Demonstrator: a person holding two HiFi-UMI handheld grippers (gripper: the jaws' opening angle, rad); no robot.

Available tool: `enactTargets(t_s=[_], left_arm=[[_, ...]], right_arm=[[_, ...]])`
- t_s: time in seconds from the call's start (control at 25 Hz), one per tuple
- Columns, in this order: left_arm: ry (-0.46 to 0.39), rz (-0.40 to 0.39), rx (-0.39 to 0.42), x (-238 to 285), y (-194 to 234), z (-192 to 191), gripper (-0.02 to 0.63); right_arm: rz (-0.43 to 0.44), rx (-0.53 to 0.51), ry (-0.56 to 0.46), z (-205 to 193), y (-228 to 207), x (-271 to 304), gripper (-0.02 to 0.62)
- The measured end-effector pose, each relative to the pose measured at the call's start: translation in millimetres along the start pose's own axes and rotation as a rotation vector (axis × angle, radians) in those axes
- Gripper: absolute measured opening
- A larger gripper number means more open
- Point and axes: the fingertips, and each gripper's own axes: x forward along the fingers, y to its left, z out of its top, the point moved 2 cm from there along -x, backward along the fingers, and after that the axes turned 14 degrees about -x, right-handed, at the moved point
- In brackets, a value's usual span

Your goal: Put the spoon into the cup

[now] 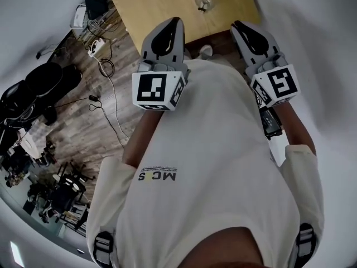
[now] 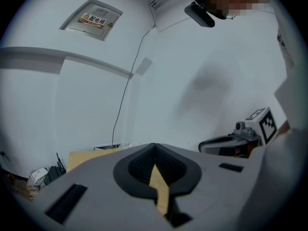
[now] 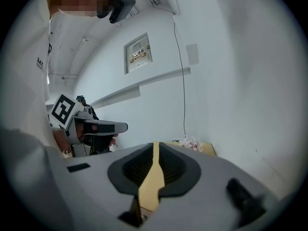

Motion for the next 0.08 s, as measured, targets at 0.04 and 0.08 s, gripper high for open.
enactTargets(t_s=[0.04, 0.08], left_arm=[[-0.002, 0.000, 0.003, -1.5, -0.5, -1.2, 0.012], [-0.004, 0.000, 0.007, -3.1, -0.9, -2.3, 0.011]], right_arm=[[0.001, -0.007, -0.001, -0.7, 2.2, 0.0, 0.044], [0.002, -0.014, -0.002, -1.4, 4.3, 0.0, 0.044]])
